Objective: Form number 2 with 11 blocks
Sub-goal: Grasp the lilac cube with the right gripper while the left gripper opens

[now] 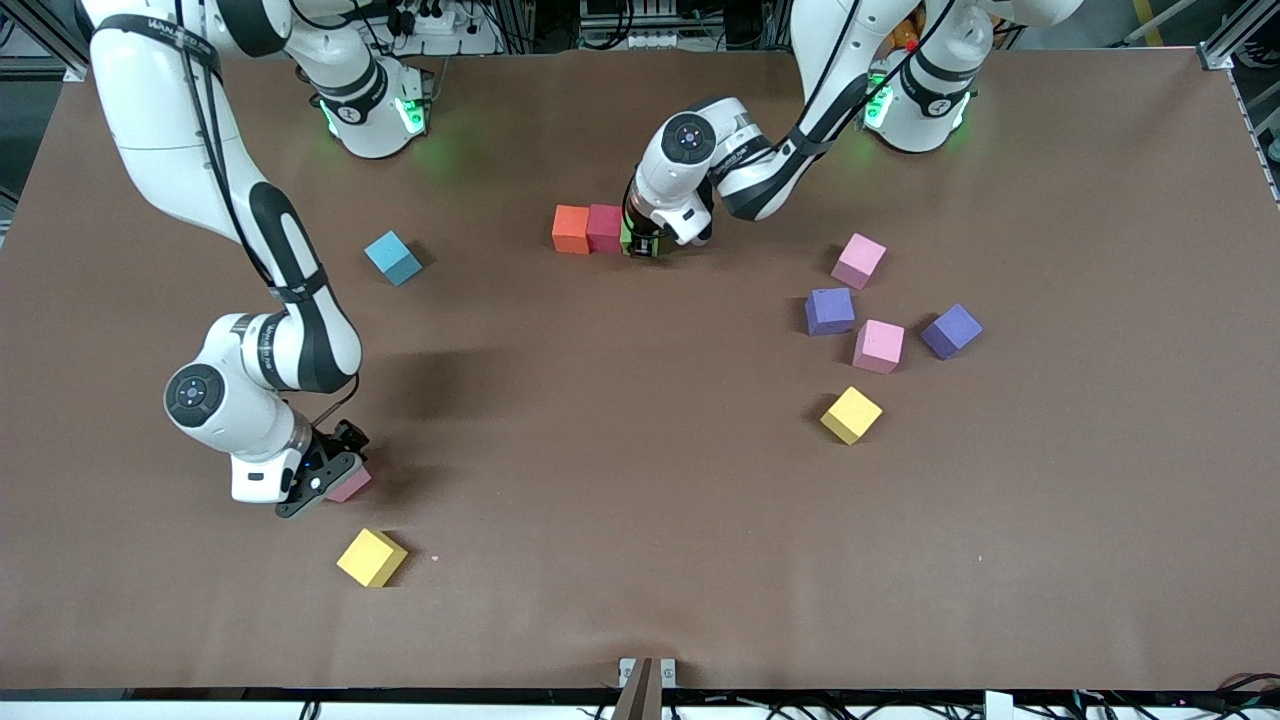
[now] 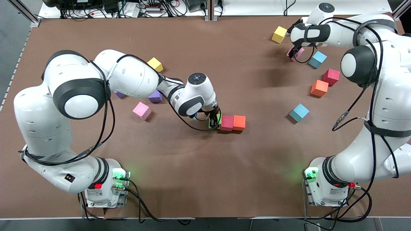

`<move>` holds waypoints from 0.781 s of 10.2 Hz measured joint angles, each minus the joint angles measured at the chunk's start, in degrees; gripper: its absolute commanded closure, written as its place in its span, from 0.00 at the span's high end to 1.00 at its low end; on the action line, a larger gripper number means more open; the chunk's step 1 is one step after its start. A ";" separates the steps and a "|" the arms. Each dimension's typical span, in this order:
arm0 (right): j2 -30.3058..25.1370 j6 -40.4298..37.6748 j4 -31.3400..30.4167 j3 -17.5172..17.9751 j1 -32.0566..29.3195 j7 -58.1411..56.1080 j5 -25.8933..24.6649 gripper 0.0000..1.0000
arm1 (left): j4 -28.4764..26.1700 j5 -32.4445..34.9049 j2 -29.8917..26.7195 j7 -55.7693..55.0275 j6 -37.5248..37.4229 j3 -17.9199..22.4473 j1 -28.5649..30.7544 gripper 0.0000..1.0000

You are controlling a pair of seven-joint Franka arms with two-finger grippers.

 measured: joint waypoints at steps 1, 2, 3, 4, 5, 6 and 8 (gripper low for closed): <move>0.06 0.00 0.27 0.04 0.01 -0.08 0.00 0.58 | -0.01 0.00 0.10 -0.41 -0.04 0.21 -0.31 1.00; 0.07 -0.01 0.48 0.06 0.01 -0.18 0.00 0.53 | -0.01 0.00 0.37 -1.45 -0.05 0.86 -1.04 1.00; 0.08 -0.04 0.61 0.09 0.01 -0.19 0.01 0.50 | -0.01 0.00 0.48 -2.17 -0.24 1.24 -1.53 1.00; 0.07 -0.14 0.80 0.12 0.01 -0.19 0.01 0.51 | 0.15 0.00 0.44 -2.31 -0.90 1.33 -1.62 1.00; -0.03 -0.76 1.23 0.15 0.04 -0.20 0.01 0.50 | 0.71 0.00 0.18 -2.31 -2.71 1.39 -1.62 1.00; -0.51 -2.03 1.74 0.19 0.13 -0.20 0.02 0.47 | 1.61 0.00 -0.46 -2.31 -5.23 1.43 -1.59 1.00; -2.77 -6.59 2.38 0.24 0.34 0.08 0.21 0.48 | 4.30 0.00 -2.33 -2.44 -11.93 1.58 -1.31 1.00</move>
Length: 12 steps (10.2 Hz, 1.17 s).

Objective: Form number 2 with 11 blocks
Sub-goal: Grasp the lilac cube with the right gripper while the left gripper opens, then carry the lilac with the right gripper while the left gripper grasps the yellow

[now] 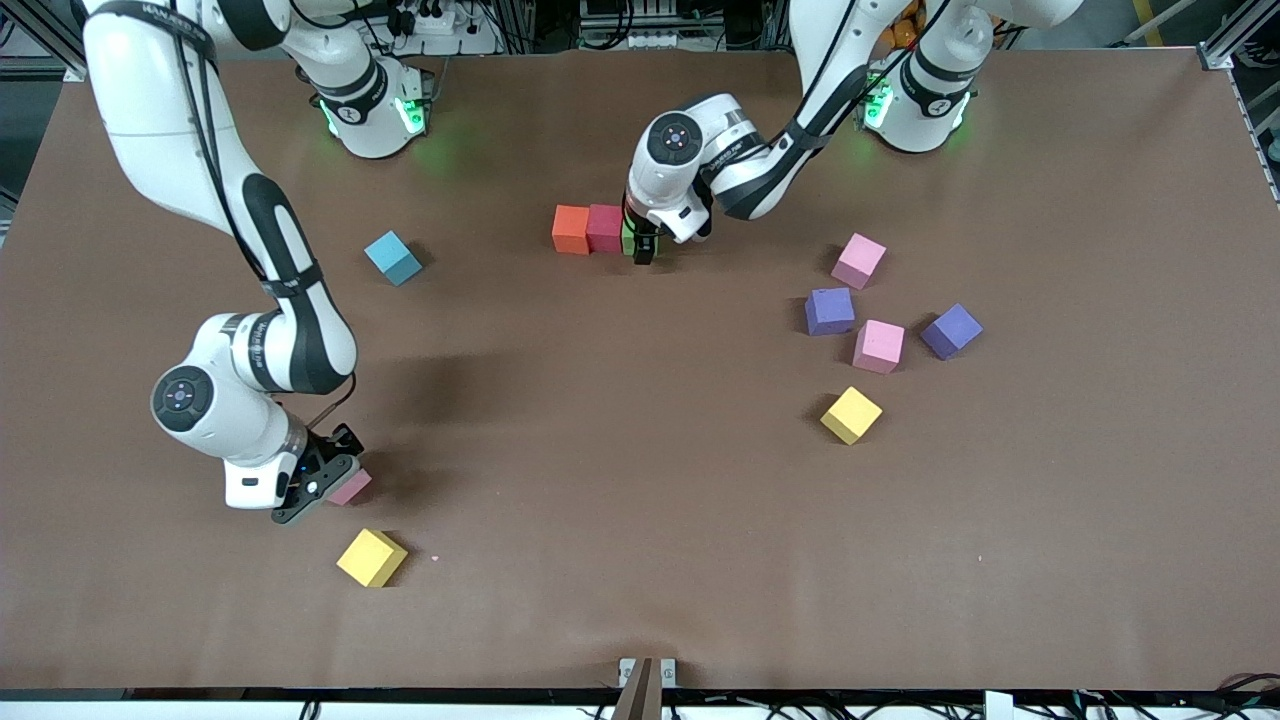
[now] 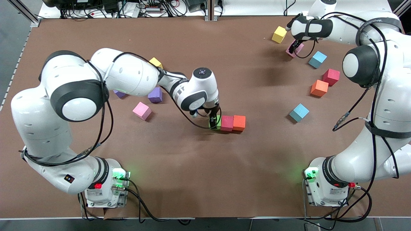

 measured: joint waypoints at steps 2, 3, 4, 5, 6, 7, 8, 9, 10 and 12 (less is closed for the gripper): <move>-2.53 -5.36 0.01 0.45 -0.02 3.34 0.56 0.49 | 2.17 0.00 -1.18 -0.05 -4.31 0.13 0.34 1.00; -3.58 -7.52 -0.02 1.15 0.02 5.97 0.62 0.49 | 2.81 0.00 -1.75 -0.10 -5.83 0.21 0.65 1.00; -4.49 -8.34 -0.13 1.79 0.27 7.81 0.96 0.50 | 3.43 0.00 -2.53 -0.10 -7.80 0.35 1.35 1.00; -5.20 -8.37 -0.49 2.14 0.80 8.96 2.26 0.51 | 4.01 0.01 -3.33 0.27 -10.30 0.48 2.16 1.00; -5.62 -8.38 -1.03 2.25 1.40 9.43 4.42 0.51 | 4.36 0.52 -3.90 1.64 -12.09 0.62 3.28 1.00; -5.91 -8.38 -1.58 2.27 2.03 10.65 5.75 0.51 | 4.41 2.14 -4.21 3.82 -12.71 0.79 5.03 1.00; -6.30 -8.41 -1.84 2.33 3.11 13.69 5.98 0.51 | 4.49 4.98 -4.27 5.92 -12.87 1.06 7.78 1.00; -6.88 -8.47 -2.10 2.36 4.84 18.03 6.08 0.51 | 4.76 7.68 -4.26 8.44 -12.89 1.27 11.52 1.00; -7.45 -8.45 -2.53 2.36 7.26 23.53 6.16 0.51 | 5.33 9.32 -4.25 12.14 -12.96 1.40 15.96 1.00; -8.46 -8.41 -3.19 2.01 13.70 34.87 6.17 0.52 | 6.94 9.79 -4.19 17.79 -13.24 1.60 24.16 1.00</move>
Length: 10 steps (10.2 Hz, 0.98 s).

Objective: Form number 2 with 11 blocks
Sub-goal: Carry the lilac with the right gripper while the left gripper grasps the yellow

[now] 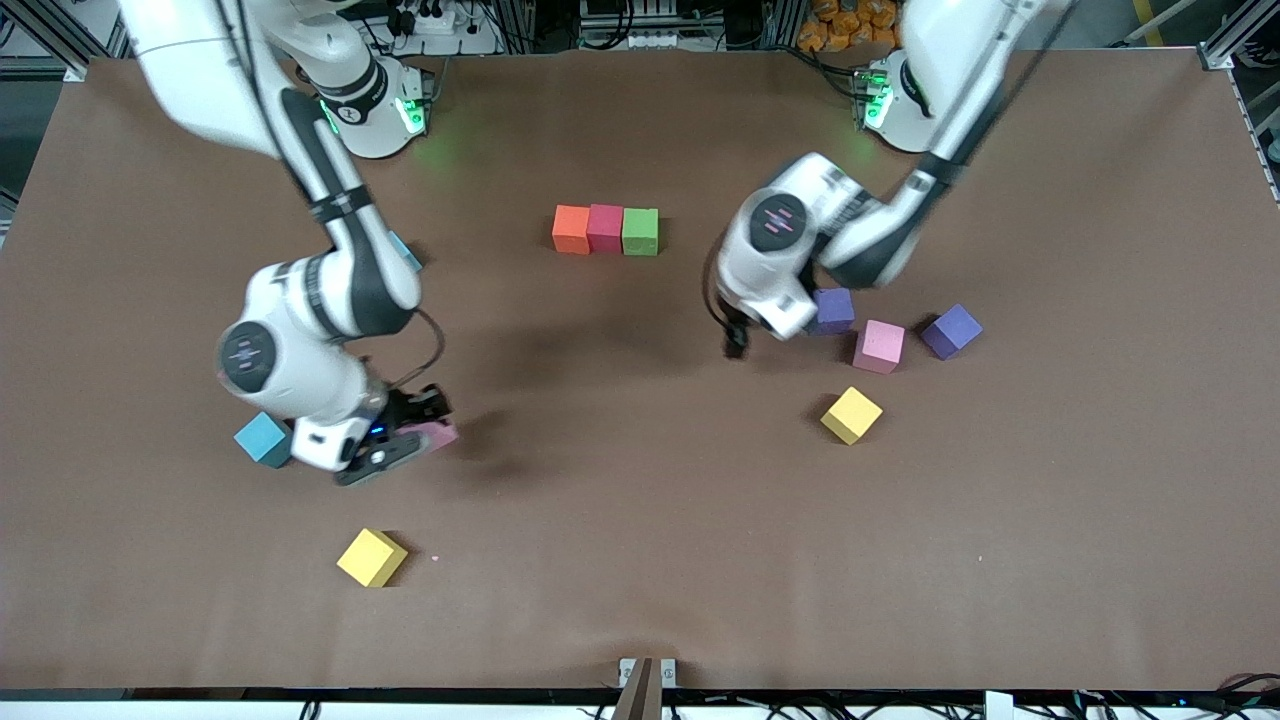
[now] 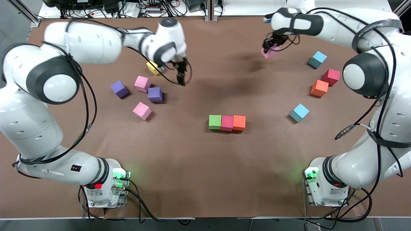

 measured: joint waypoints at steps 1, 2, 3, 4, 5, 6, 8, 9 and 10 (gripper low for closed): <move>-0.23 0.06 -0.12 -0.43 3.43 4.96 0.01 0.52 | 0.56 0.02 0.05 0.72 -0.12 0.02 3.74 1.00; -0.34 0.16 -0.20 -0.65 6.07 9.83 0.02 0.52 | 0.83 0.02 0.10 0.59 -0.15 0.08 7.18 1.00; -0.41 1.16 -0.78 -0.74 8.42 14.50 0.02 0.52 | 1.04 0.02 0.14 -0.01 -0.15 0.09 10.41 1.00; -0.46 3.92 -2.43 -0.76 10.69 18.89 0.07 0.52 | 1.37 0.02 0.24 -1.44 -0.07 0.09 13.12 1.00; -0.45 8.03 -4.97 -0.73 13.17 23.77 0.15 0.52 | 1.91 0.02 0.54 -3.65 0.06 0.17 15.21 1.00; -0.43 12.20 -7.44 -0.72 16.18 29.75 0.20 0.52 | 2.65 0.03 1.16 -5.94 0.15 0.50 16.46 1.00; -0.44 14.67 -8.63 -0.76 22.34 41.66 0.21 0.52 | 4.37 0.14 3.15 -11.09 0.24 1.12 16.54 1.00; -0.53 14.78 -8.56 -0.78 24.48 46.09 0.20 0.52 | 5.32 1.23 4.50 -14.54 0.29 1.13 16.30 1.00; -0.61 14.80 -8.53 -0.79 26.35 49.54 -0.14 0.52 | 6.21 3.61 5.97 -18.68 0.35 1.13 16.08 1.00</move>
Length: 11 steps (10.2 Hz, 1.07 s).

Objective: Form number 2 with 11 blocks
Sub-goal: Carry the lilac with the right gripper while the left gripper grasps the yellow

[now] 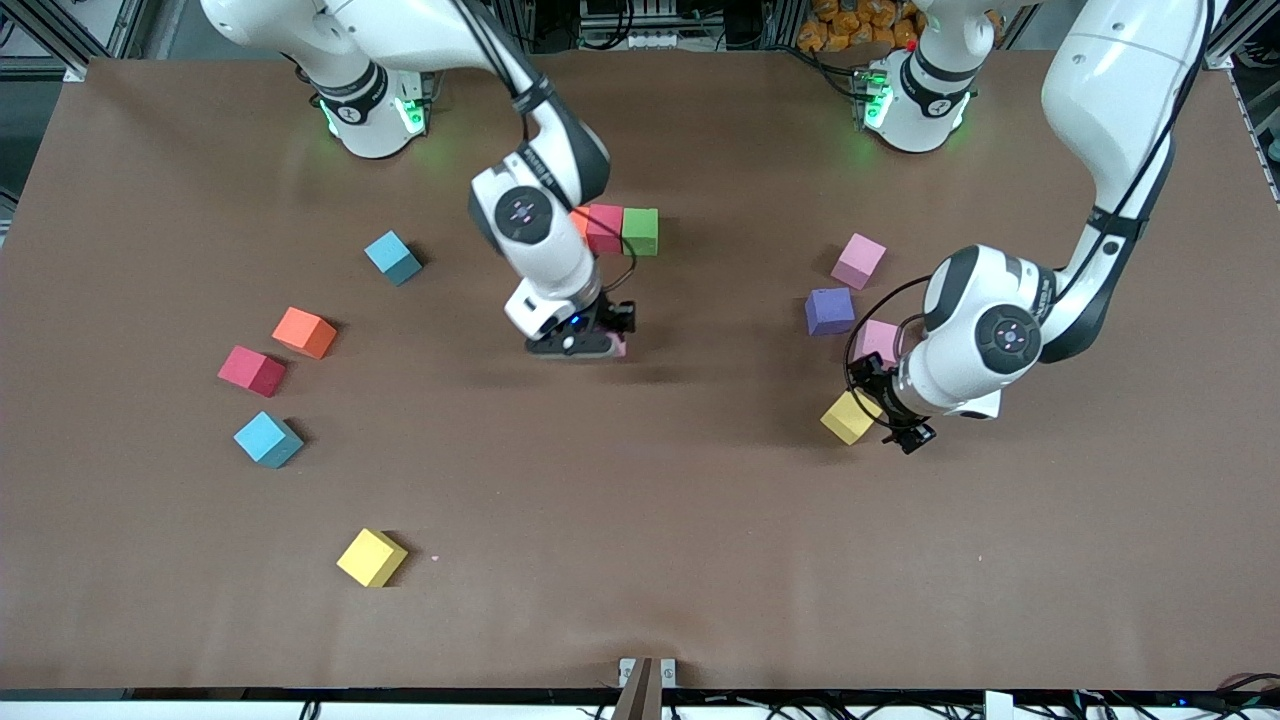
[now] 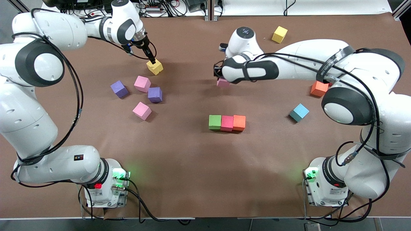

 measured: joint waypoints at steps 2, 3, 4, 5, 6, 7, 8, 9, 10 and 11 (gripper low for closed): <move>-0.08 -0.61 0.00 -0.01 2.54 5.08 -4.05 0.52 | 1.16 4.77 2.58 -7.32 0.07 -0.01 -0.66 1.00; -0.08 -1.43 -0.03 0.03 3.38 8.59 -7.31 0.52 | 1.55 5.88 3.60 -8.78 0.09 -0.01 -1.03 1.00; -0.08 -1.87 -0.21 0.04 4.25 11.97 -9.80 0.52 | 1.84 5.91 4.09 -8.78 0.09 -0.01 -1.22 1.00; -0.06 -2.01 -0.54 0.07 5.22 14.42 -10.96 0.52 | 1.99 5.91 4.12 -8.78 0.04 -0.01 -1.29 1.00; -0.02 -2.03 -0.73 0.29 5.97 15.93 -11.15 0.52 | 2.16 5.91 4.12 -8.78 -0.11 -0.02 -1.30 1.00; -0.03 -2.03 -0.72 1.21 6.27 17.28 -11.46 0.52 | 2.31 5.91 4.10 -8.78 -0.58 -0.05 -1.31 1.00; -0.04 -2.03 -0.72 2.50 6.27 19.39 -12.84 0.52 | 2.51 5.91 4.07 -8.80 -1.42 -0.12 -1.33 1.00; -0.04 -2.05 -0.80 3.37 6.05 21.54 -14.84 0.52 | 2.70 5.91 3.98 -8.83 -2.43 -0.21 -1.33 1.00; -0.04 -2.06 -1.16 4.08 5.50 22.41 -16.00 0.52 | 2.87 5.91 3.87 -8.94 -3.56 -0.30 -1.33 1.00; -0.03 -2.06 -1.71 4.32 5.07 22.43 -16.45 0.52 | 2.94 5.91 3.80 -9.19 -4.34 -0.35 -1.34 1.00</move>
